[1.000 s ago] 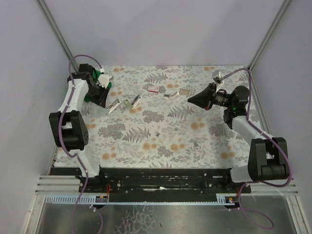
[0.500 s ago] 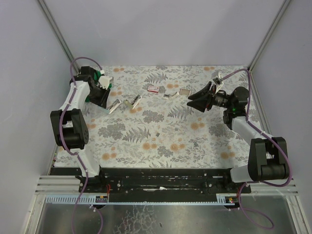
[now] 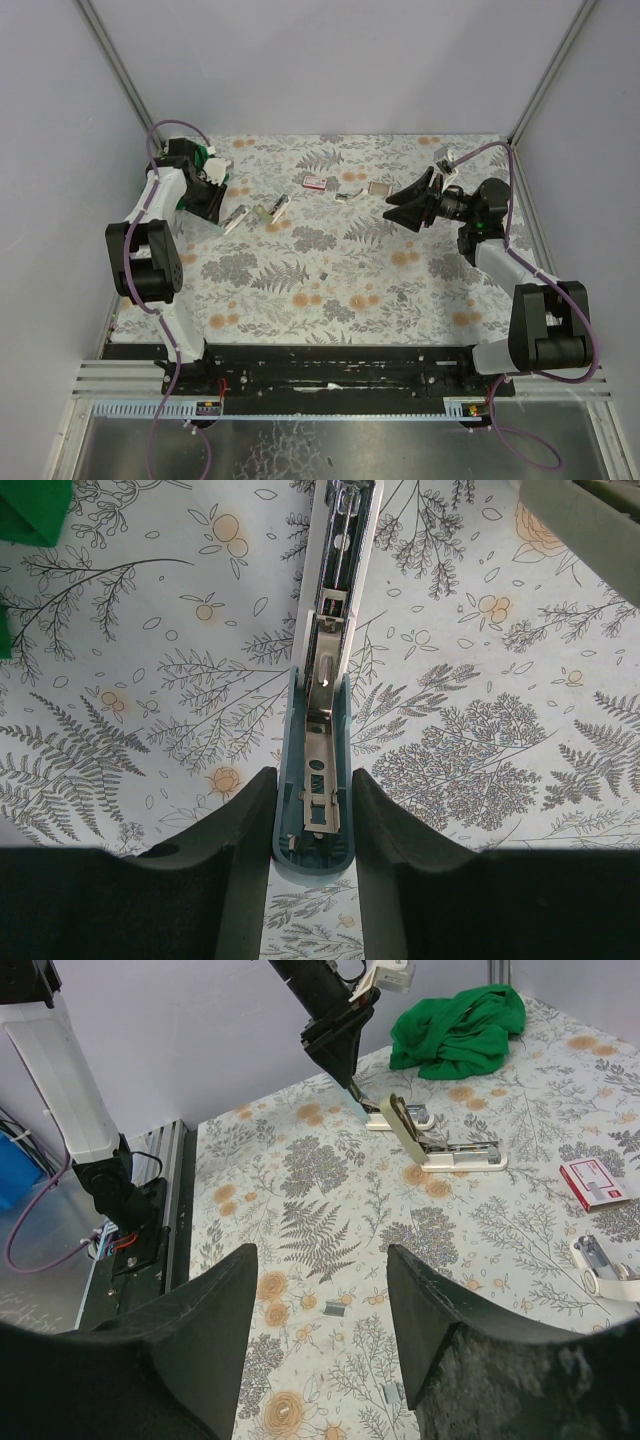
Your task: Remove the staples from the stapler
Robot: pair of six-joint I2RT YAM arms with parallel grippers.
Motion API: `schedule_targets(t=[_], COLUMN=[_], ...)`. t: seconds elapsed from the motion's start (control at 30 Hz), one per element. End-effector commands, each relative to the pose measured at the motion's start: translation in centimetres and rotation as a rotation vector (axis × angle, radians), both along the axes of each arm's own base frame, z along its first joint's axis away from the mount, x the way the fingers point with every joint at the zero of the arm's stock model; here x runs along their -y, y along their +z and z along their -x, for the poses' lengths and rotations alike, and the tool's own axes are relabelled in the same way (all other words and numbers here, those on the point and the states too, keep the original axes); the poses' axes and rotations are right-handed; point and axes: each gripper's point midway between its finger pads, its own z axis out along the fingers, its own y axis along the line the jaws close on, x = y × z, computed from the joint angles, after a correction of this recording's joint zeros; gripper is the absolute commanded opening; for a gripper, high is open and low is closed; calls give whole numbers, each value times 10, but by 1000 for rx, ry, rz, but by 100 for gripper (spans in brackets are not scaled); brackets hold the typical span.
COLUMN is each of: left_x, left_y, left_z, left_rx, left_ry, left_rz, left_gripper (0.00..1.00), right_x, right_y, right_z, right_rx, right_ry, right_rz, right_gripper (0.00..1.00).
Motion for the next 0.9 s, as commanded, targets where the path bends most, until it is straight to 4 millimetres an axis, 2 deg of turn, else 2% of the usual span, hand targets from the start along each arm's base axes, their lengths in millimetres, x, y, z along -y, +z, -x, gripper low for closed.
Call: schedule_targets(t=[0.0, 0.3, 0.87], left_x=[-4, -4, -5], left_y=[-2, -4, -2], left_z=[-10, -11, -12], left_rx=[31, 27, 32], left_ry=[39, 43, 51], left_rz=[4, 6, 6], left_gripper=[0, 0, 22], right_x=[-2, -2, -2], right_y=[9, 9, 9], right_z=[5, 5, 6], right_rx=[75, 75, 78], right_ry=[19, 20, 19], right_rz=[1, 1, 1], right_gripper=[61, 61, 62])
